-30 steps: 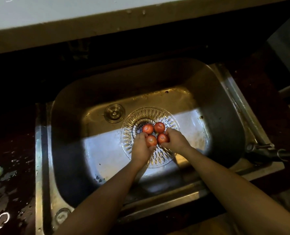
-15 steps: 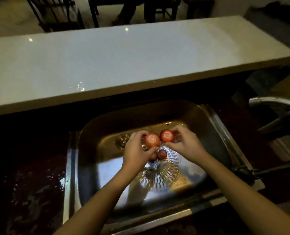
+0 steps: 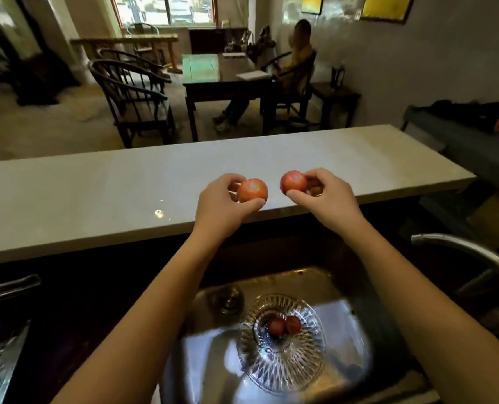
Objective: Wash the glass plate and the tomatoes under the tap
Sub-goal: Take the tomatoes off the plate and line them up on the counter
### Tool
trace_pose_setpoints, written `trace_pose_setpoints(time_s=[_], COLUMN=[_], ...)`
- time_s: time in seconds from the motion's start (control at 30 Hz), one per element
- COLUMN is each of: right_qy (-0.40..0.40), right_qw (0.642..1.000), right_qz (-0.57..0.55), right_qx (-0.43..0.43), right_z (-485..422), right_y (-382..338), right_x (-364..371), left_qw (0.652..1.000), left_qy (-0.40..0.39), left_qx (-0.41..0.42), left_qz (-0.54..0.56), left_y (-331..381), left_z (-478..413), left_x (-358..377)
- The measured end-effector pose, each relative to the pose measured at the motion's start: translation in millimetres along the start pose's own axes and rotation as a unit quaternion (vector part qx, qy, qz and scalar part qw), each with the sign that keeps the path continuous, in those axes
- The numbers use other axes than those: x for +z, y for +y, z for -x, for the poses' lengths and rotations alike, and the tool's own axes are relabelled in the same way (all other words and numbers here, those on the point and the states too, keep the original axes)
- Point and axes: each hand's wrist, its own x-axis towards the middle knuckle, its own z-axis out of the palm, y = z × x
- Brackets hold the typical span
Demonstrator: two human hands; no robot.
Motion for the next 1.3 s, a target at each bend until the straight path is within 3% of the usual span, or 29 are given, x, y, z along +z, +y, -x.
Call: trace_pose_setpoints(time_s=[0.3,0.67,1.07,1.23,1.3], right_qy=[-0.026,-0.026,-0.083,-0.088,-0.062], right_qw=[0.998,0.999,0.995,0.994,0.996], right_qz=[0.047,0.036,0.046,0.064,0.066], right_qx=[-0.021,-0.004,0.003,0.006,-0.011], right_z=[-22.5,-27.3,-29.6,-22.4,-8.3], right_y=[6.2,13.6,17.1,20.6,29.0], right_x=[38.1,49.1,41.1,25.4,19.5], left_qw=[0.996,0.996,0.989,0.996,0.997], left_qy=[-0.041,-0.034,-0.099,-0.016,-0.058], left_qx=[-0.079,-0.078,-0.084,-0.014,0.014], left_qz=[0.007,-0.01,-0.067,-0.083,-0.043], left_y=[-21.0,-29.8,-31.0,-31.4,-38.6], left_z=[-34.9,-45.5,-43.4,-3.1,19.0], left_x=[12.1,25.8,9.5,-8.1,-11.0])
